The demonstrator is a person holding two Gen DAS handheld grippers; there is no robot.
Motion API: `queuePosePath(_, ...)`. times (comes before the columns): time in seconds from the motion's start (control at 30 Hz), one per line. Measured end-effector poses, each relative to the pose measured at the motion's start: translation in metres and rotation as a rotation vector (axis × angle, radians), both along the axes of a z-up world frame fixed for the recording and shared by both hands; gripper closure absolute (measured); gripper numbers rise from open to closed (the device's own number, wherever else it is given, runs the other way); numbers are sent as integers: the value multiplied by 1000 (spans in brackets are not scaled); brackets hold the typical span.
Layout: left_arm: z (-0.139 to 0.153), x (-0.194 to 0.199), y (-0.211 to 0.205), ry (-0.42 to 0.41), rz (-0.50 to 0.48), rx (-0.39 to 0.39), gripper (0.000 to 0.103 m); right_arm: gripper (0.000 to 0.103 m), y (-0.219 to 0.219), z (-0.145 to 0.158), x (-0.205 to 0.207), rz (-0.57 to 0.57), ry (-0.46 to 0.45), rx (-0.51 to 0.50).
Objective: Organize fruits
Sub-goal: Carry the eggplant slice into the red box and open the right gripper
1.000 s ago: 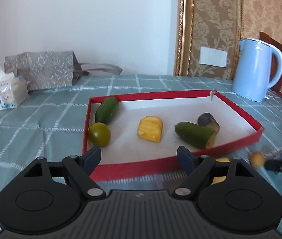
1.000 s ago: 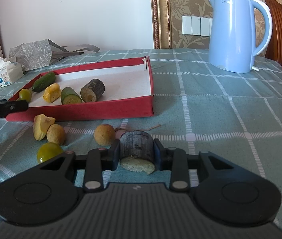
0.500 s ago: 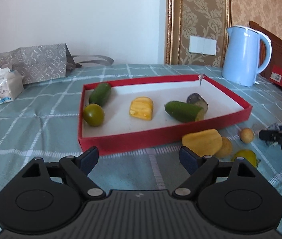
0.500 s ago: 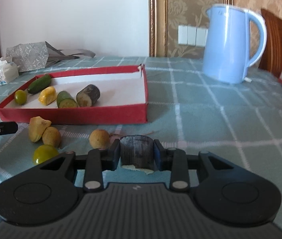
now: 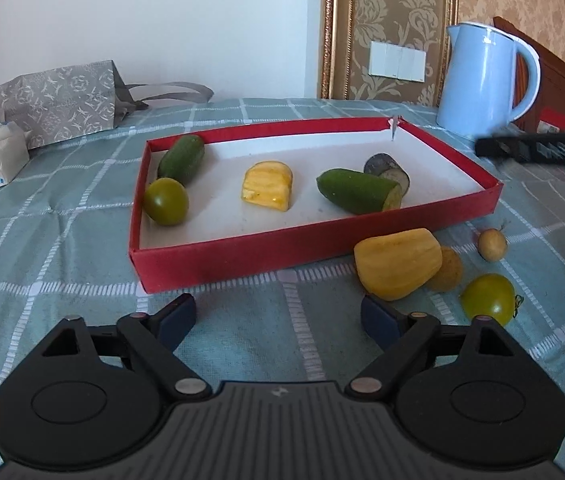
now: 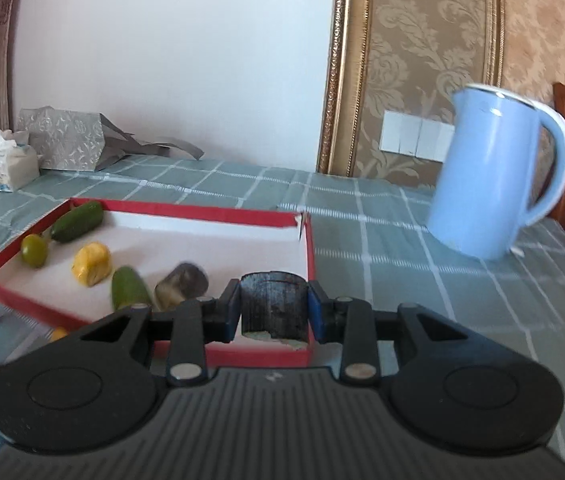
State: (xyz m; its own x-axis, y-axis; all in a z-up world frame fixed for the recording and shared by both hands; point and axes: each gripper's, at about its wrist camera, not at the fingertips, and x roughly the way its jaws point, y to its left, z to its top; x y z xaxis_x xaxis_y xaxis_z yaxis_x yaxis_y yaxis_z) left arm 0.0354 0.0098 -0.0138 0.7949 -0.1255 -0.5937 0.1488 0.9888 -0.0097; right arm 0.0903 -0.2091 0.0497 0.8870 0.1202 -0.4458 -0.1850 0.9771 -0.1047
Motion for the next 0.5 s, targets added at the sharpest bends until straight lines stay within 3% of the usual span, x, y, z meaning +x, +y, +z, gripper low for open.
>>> queuePosePath(0.23, -1, 2, -3, 12, -18, 14, 4, 71, 11, -23, 50, -4, 80, -30)
queuePosePath(0.5, -1, 4, -5, 16, -24, 25, 2, 71, 18, -38, 69, -4, 119, -34)
